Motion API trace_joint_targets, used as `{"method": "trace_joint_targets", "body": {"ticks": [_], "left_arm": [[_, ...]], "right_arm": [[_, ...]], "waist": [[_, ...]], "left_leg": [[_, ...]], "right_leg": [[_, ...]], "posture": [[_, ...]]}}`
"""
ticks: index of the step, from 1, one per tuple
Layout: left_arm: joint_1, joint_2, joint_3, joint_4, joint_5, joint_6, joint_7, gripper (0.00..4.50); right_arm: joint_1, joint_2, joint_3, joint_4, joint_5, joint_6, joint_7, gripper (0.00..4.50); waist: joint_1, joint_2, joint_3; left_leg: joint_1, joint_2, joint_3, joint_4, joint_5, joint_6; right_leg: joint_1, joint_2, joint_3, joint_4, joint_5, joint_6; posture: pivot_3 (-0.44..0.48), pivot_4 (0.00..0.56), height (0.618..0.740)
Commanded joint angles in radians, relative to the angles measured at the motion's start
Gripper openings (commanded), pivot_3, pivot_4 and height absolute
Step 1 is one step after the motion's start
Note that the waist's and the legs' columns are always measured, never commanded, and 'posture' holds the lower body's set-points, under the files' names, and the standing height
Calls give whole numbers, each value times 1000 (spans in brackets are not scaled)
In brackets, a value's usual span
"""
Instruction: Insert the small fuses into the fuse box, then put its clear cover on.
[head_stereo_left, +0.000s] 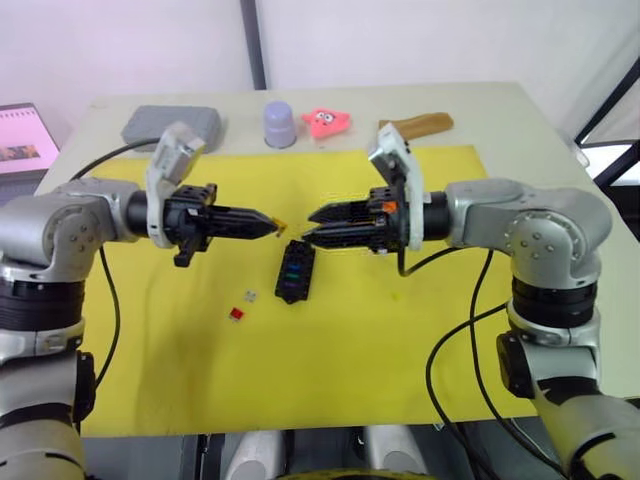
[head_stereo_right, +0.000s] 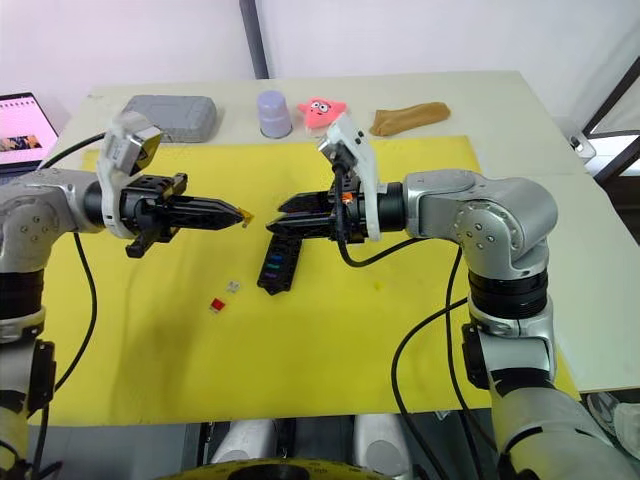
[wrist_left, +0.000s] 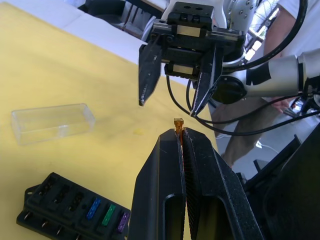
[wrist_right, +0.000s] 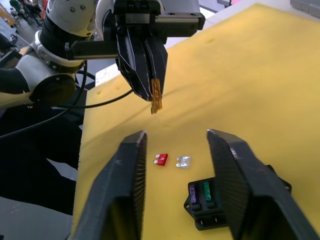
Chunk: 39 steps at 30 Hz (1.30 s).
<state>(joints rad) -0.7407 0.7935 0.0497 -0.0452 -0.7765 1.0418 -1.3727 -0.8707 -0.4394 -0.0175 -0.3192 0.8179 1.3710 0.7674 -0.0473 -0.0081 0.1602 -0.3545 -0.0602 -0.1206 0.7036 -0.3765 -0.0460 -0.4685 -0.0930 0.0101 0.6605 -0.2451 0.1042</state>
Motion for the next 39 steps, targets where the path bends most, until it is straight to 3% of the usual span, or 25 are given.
{"method": "trace_joint_targets", "body": {"ticks": [1,14,17,30,34,39], "left_arm": [[-28,2,-1,-5,-12,-21,-2,0],[-21,8,-18,-2,-11,-49,-6,0],[-21,9,-17,-1,-10,-50,-5,0],[-18,9,-17,8,-6,-67,-3,0],[-14,9,-18,6,-5,-68,-1,0],[-12,10,-20,4,-4,-69,1,0]], "right_arm": [[-27,25,-30,-16,48,8,-31,2253],[-45,70,-21,-6,98,10,-118,2253],[-49,65,-14,-3,100,10,-122,1091],[-43,55,7,-5,102,-1,-123,1091],[-43,56,8,-4,105,-5,-124,35],[-44,52,12,-5,104,-7,-127,35]], "waist": [[1,0,0],[1,0,0],[2,0,0],[2,0,0],[2,0,0],[1,0,0]], "left_leg": [[0,0,0,0,0,0],[0,-1,0,0,0,0],[0,-1,0,0,0,0],[0,-1,0,0,0,0],[0,-1,0,0,0,0],[0,-1,0,0,0,0]], "right_leg": [[0,0,0,0,0,0],[0,0,0,0,0,0],[0,0,0,0,0,0],[0,1,0,0,0,0],[0,1,0,0,0,0],[0,1,0,0,0,0]], "posture": [[0,150,740],[0,150,740],[0,150,740],[0,150,740],[0,150,740],[0,150,740]]}}
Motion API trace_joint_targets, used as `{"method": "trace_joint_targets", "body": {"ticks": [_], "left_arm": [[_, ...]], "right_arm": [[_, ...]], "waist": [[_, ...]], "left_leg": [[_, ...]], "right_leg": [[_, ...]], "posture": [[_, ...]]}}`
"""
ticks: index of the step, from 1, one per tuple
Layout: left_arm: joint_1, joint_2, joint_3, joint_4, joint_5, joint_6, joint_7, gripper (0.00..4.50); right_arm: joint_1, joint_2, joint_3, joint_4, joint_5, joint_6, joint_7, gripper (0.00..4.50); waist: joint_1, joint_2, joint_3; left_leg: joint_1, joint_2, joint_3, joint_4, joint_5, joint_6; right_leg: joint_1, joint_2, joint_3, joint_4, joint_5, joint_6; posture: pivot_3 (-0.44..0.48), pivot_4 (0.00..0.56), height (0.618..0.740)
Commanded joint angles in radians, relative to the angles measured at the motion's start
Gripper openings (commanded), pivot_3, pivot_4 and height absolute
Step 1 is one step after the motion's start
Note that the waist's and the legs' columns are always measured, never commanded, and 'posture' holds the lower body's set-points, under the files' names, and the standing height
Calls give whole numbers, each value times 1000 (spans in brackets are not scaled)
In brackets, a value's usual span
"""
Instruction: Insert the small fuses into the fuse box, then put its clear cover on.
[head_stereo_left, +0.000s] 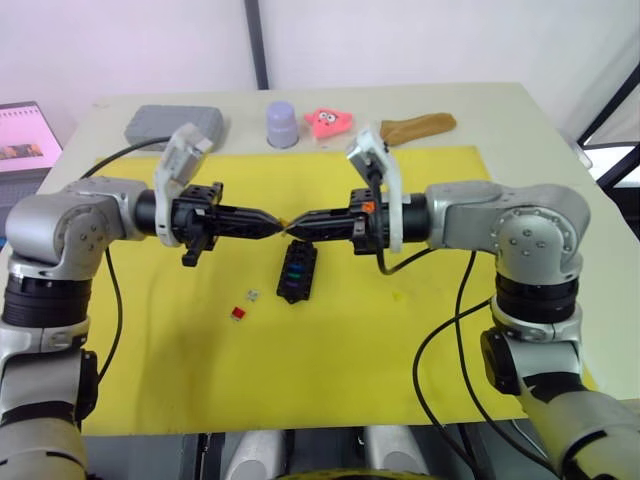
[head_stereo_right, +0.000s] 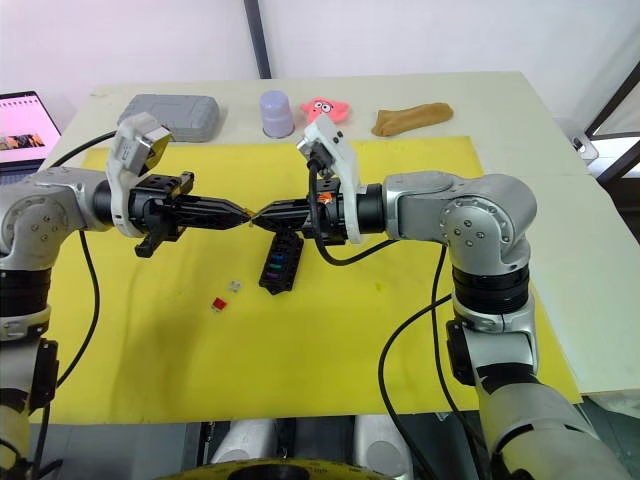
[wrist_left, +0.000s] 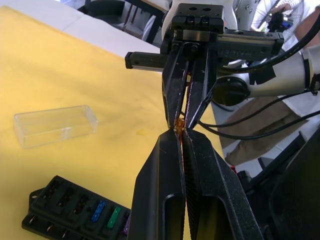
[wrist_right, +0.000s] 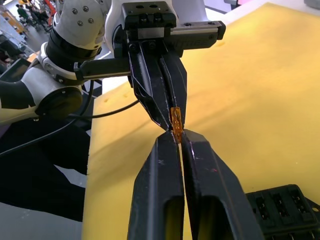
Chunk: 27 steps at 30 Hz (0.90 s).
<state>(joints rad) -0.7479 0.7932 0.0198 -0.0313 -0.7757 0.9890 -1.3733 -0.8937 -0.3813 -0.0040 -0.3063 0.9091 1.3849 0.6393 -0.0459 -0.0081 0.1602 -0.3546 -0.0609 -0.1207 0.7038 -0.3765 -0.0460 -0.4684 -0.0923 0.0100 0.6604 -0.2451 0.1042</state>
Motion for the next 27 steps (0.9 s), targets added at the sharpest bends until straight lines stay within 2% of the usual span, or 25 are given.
{"method": "trace_joint_targets", "body": {"ticks": [1,3,6,8,13,19,27], "left_arm": [[-6,12,8,-11,-2,-17,2,0],[-5,19,-3,-12,12,-26,-1,0],[7,36,-53,0,108,-126,0,985],[19,44,-81,10,167,-203,-7,1941],[86,52,-173,79,382,-528,-26,4427],[114,4,-225,215,531,-805,-17,4427],[97,-47,-225,261,556,-873,-30,4427]], "right_arm": [[-22,-7,0,-18,11,-21,1,35],[-25,-12,5,-19,4,-24,-1,35],[-35,-53,60,-31,-44,-57,8,0],[-40,-88,113,-34,-86,-88,18,0],[-51,-209,375,-5,-309,-238,66,0],[-78,-214,508,65,-455,-348,128,0],[-129,-171,552,125,-545,-390,195,0]], "waist": [[0,0,0],[0,0,0],[0,0,0],[0,0,0],[1,0,0],[2,0,0],[1,0,0]], "left_leg": [[0,0,0,0,0,0],[0,0,0,0,0,0],[0,0,0,0,0,0],[0,0,0,0,0,0],[0,0,1,0,0,0],[-1,0,2,0,0,0],[-1,0,2,0,0,0]], "right_leg": [[0,0,0,0,0,0],[0,0,0,0,0,0],[0,0,0,0,0,0],[0,0,0,0,0,0],[0,0,0,-1,0,0],[-1,1,0,-1,0,0],[-1,0,0,-2,0,0]], "posture": [[0,150,740],[0,150,740],[0,150,740],[0,150,740],[0,150,740],[0,150,740],[0,150,740]]}}
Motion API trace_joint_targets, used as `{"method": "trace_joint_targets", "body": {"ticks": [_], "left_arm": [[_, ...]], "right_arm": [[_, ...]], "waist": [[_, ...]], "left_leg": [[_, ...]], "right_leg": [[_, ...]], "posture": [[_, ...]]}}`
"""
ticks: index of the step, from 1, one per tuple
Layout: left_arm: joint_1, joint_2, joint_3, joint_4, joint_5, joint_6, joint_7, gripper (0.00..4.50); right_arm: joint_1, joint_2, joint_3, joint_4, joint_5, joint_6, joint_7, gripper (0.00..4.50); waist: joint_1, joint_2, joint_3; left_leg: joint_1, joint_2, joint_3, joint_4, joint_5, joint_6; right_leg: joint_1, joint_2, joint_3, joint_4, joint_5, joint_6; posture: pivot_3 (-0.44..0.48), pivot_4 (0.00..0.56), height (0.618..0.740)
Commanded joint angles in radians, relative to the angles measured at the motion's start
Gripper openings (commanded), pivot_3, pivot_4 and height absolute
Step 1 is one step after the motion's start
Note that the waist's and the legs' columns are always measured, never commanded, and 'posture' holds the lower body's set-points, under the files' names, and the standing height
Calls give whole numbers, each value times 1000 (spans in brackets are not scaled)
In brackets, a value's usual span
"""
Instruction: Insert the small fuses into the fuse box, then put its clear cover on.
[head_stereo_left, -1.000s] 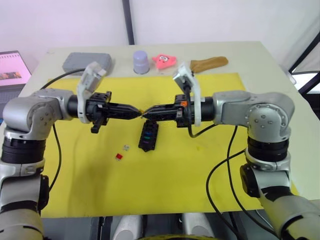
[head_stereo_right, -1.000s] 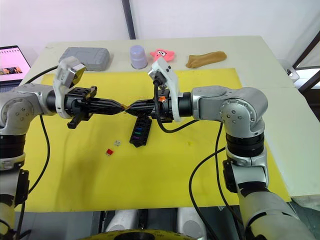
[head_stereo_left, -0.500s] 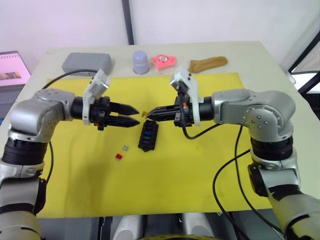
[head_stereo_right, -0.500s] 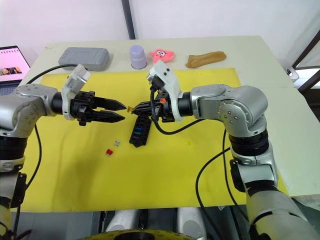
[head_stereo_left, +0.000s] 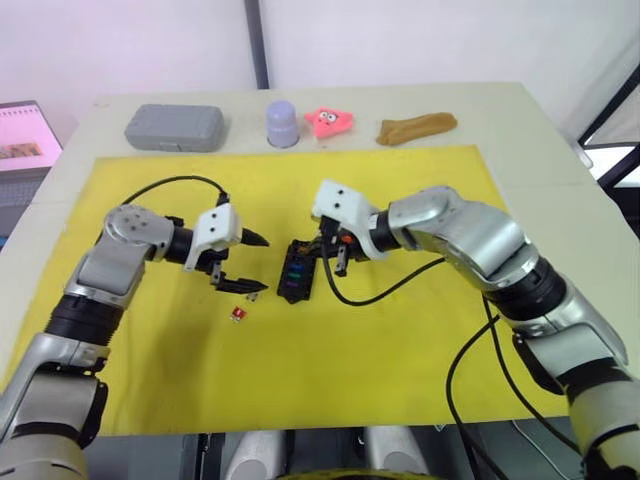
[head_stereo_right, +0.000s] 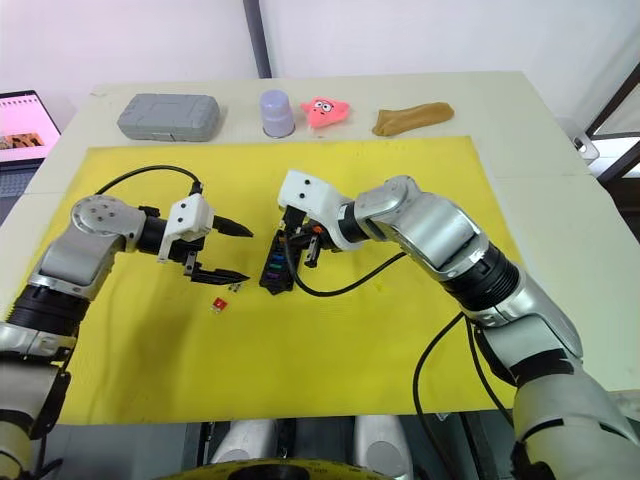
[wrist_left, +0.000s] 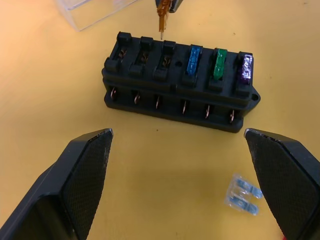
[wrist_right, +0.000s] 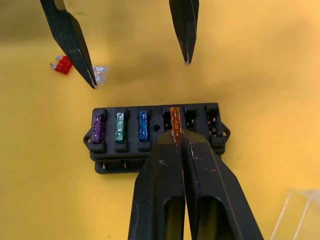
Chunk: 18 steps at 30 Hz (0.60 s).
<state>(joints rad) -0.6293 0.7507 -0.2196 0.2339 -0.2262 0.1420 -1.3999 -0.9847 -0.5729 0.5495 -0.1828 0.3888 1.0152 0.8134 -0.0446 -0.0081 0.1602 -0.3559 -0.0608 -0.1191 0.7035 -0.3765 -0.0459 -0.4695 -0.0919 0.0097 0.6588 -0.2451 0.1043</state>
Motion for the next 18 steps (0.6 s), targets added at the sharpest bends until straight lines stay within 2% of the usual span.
{"method": "trace_joint_targets", "body": {"ticks": [1,18], "left_arm": [[-21,-8,15,-4,8,-28,-4,4427],[-17,-29,21,-16,16,-29,6,4427]], "right_arm": [[-39,26,-1,4,-32,-19,27,0],[-30,71,2,7,-92,3,58,0]], "waist": [[0,0,0],[-1,0,0]], "left_leg": [[0,0,0,0,0,0],[0,0,0,0,0,0]], "right_leg": [[0,0,0,0,0,0],[0,0,0,0,0,0]], "posture": [[0,150,740],[0,150,740]]}}
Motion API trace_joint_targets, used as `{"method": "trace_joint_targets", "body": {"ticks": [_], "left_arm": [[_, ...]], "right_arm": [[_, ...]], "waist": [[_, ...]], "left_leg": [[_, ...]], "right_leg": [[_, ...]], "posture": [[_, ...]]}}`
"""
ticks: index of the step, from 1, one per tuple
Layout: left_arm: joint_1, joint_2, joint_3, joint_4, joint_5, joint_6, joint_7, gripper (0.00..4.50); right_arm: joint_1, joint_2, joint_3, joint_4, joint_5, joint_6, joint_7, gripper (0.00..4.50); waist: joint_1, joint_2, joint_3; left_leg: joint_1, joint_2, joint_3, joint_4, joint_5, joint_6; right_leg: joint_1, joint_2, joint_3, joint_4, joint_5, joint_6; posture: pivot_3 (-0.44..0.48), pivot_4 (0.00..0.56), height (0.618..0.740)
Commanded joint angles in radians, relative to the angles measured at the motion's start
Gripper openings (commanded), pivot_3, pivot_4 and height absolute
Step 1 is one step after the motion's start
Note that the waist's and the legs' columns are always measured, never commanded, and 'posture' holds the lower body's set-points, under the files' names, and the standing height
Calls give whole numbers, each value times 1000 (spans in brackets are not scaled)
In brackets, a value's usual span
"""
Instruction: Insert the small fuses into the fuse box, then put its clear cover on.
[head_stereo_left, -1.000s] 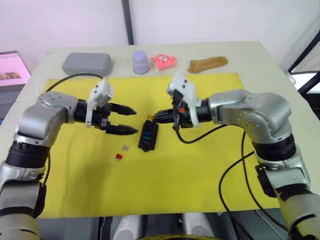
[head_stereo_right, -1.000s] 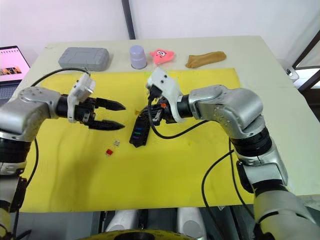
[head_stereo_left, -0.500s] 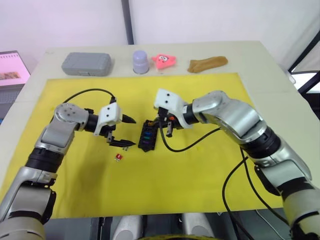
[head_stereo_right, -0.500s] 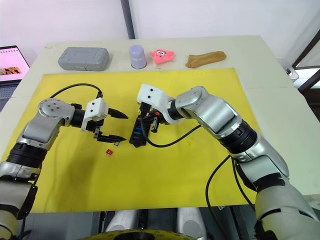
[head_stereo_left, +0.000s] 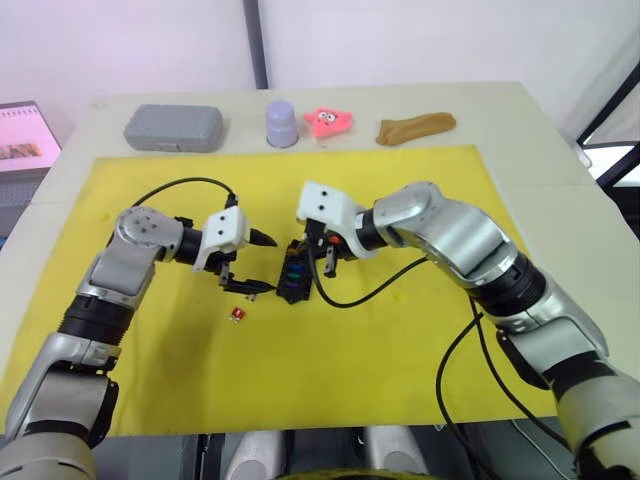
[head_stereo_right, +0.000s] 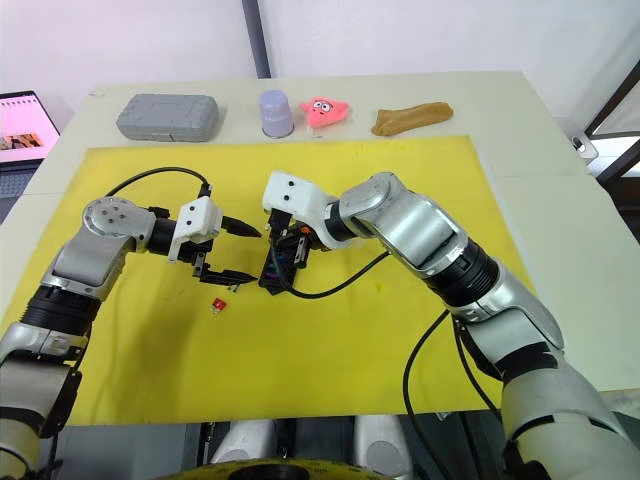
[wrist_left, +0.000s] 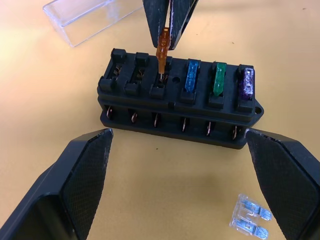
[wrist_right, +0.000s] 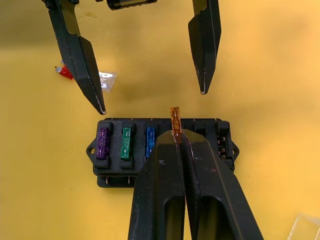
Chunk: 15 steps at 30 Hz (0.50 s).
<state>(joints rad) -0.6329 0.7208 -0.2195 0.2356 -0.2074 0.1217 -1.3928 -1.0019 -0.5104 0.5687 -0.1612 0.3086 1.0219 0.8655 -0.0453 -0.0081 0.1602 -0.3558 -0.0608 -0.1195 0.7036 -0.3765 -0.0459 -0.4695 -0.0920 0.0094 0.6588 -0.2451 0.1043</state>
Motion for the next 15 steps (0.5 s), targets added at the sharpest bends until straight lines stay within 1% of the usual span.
{"method": "trace_joint_targets", "body": {"ticks": [1,12,15], "left_arm": [[-13,1,21,-18,-3,-8,-1,4427],[-13,1,21,-18,-3,-8,-1,4427],[-1,10,20,-33,6,-13,5,4427]], "right_arm": [[-12,9,-18,-15,-14,-3,7,0],[-10,14,-22,-15,-26,-1,16,0],[34,16,10,3,-53,-9,-4,0]], "waist": [[0,0,0],[0,0,0],[0,0,0]], "left_leg": [[0,0,0,0,0,0],[0,0,0,0,0,0],[0,0,0,0,0,0]], "right_leg": [[0,0,0,0,0,0],[0,0,0,0,0,0],[0,0,0,0,0,0]], "posture": [[0,150,740],[0,150,740],[0,150,740]]}}
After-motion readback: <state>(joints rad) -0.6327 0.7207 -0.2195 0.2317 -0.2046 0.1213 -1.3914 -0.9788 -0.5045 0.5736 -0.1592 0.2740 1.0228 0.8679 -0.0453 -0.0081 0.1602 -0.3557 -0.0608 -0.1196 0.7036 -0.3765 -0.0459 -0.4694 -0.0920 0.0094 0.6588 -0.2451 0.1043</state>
